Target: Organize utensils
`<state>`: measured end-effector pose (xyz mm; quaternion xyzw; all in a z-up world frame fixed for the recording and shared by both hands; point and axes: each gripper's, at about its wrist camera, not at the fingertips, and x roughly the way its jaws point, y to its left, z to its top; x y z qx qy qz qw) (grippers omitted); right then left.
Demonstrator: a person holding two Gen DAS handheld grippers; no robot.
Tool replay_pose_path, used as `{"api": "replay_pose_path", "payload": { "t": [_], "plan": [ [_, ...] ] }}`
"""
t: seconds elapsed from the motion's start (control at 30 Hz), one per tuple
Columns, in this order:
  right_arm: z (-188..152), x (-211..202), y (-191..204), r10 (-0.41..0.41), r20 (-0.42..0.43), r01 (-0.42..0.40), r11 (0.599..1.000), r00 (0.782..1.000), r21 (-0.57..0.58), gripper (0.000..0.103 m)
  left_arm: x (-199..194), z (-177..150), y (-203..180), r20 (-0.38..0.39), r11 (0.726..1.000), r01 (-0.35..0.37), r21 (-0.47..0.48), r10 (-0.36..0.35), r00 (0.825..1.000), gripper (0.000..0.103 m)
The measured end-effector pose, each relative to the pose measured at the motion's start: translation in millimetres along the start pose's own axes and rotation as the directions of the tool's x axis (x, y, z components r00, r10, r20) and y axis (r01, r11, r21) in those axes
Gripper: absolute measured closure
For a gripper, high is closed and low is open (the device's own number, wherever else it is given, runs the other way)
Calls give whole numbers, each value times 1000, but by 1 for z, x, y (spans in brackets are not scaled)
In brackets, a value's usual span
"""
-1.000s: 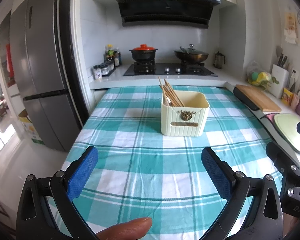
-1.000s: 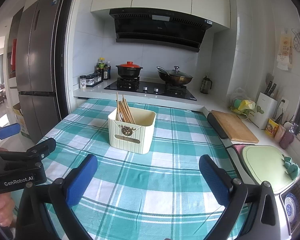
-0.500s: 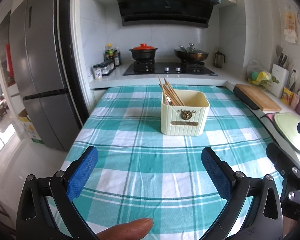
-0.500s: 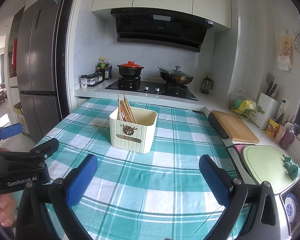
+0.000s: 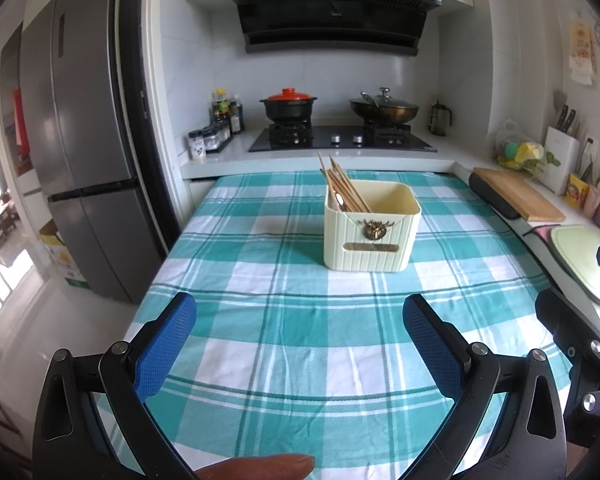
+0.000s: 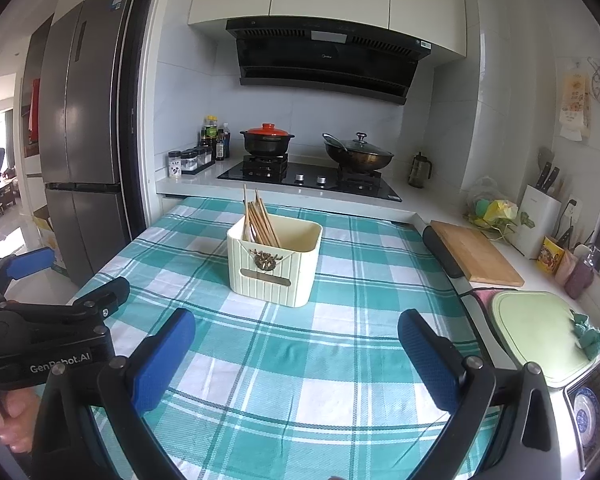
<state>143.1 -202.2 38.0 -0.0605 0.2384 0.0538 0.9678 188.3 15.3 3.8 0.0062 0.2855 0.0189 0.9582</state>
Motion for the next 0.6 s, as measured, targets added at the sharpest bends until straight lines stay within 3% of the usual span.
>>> {"api": "replay_pose_path", "payload": {
  "t": [0.6],
  "plan": [
    [-2,4,-3,1,-6,-1,1000,1000,8,0,1,1,1,16,1000,0,-15,0,1000,0]
  ]
}}
